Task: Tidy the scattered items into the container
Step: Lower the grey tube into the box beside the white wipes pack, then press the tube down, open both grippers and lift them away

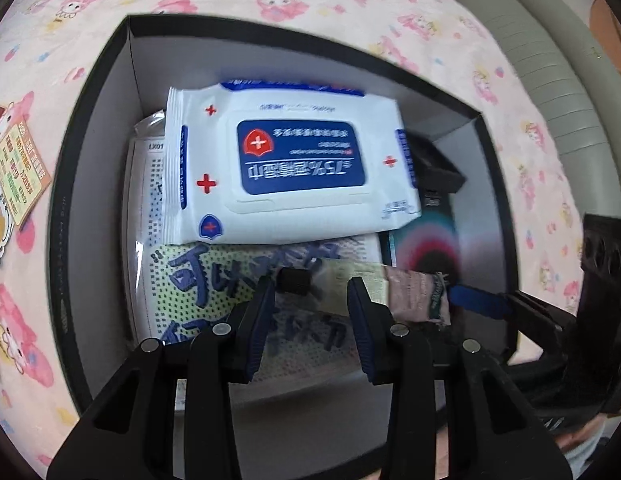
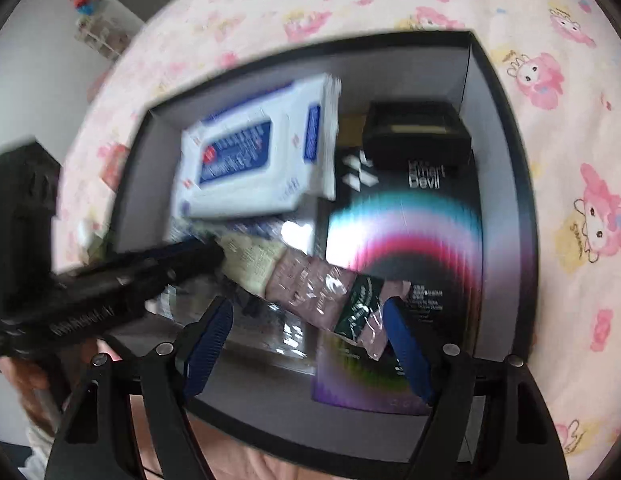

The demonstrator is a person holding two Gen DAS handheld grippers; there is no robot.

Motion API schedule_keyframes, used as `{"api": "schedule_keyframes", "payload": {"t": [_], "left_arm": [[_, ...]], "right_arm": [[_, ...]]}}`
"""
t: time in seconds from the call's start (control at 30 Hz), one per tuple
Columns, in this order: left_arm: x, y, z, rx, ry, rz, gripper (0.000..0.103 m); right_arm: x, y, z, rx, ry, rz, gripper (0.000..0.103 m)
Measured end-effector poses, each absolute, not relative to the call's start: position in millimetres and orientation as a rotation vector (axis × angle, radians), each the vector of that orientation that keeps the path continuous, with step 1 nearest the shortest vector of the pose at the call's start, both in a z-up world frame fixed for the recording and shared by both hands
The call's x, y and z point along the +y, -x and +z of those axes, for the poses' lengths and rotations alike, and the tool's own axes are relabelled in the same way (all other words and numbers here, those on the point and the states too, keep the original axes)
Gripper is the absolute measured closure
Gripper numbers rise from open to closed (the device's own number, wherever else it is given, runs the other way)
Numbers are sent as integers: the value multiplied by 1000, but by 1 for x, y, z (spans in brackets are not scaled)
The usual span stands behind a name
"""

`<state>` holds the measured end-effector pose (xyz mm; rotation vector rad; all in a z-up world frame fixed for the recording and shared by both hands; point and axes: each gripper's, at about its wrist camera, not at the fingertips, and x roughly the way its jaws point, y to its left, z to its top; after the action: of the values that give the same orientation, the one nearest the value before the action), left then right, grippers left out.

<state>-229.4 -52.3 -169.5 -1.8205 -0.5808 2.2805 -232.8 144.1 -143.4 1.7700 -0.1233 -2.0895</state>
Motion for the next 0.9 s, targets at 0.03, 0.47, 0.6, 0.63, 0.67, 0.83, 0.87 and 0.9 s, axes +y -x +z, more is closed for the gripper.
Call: {"api": "schedule_keyframes", "payload": {"t": [0.03,0.47,0.6,0.63,0.67,0.83,0.87,0.9], "left_arm": [[-51,231,-171,-576,1824,2286,65],[-69,227,-153,-516,1855,2434,68],[-74,221,-148,-530,1835,2438,74],[-73,218,-147,-518,1831,2443,74],[-71,216,-147,-494,1827,2453,74],[-75,208,-139,-524,1776,2477,74],[-75,206,-137,-529,1766,2477,74],[-72,207,-136,-520,1759,2479,74]], "right_arm": [[142,233,-148,-96,-1782,-2099,27],[124,255,-160,-215,-1788,-2056,18],[110,260,-156,-144,-1735,-2088,18],[110,260,-152,-145,-1701,-2095,18],[111,260,-148,-144,-1670,-2106,18],[121,246,-129,34,-1570,-2250,19],[123,241,-127,67,-1553,-2263,20],[125,238,-125,79,-1543,-2265,20]]}}
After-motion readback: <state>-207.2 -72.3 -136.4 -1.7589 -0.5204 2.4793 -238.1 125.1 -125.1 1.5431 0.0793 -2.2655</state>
